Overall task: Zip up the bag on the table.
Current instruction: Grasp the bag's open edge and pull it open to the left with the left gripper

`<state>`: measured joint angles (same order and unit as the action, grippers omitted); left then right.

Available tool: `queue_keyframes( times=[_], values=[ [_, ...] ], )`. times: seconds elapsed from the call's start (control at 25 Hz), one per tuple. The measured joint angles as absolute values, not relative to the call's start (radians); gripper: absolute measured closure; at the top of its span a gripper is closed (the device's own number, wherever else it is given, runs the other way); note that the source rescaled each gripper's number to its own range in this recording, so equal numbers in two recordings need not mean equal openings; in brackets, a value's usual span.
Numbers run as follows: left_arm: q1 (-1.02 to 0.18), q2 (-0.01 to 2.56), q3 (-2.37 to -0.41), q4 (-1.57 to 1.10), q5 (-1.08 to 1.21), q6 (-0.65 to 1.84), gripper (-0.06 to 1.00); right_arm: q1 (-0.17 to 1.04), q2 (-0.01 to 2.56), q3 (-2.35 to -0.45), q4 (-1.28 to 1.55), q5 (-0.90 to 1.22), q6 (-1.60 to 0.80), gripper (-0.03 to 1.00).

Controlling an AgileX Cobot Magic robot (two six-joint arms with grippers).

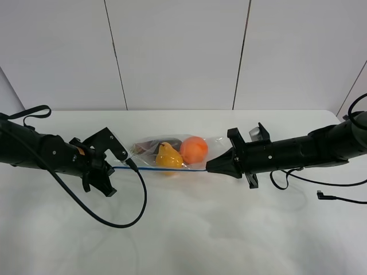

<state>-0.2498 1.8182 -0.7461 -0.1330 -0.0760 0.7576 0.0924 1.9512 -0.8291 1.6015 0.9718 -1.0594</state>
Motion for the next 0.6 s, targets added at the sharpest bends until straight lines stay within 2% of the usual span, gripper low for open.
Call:
queue_keyframes(
  times=[0.32,0.6],
  values=[
    [-0.189,1.818,-0.746,-0.133,-0.069,0.758,0.94,0.104,1.953,-0.829,1.609,0.986,-1.059,0.97],
    [-0.186,1.818,-0.746,-0.133,-0.074,0.727,0.92,0.104,1.953,-0.829,1.609,0.985,-1.059,0.97]
  ],
)
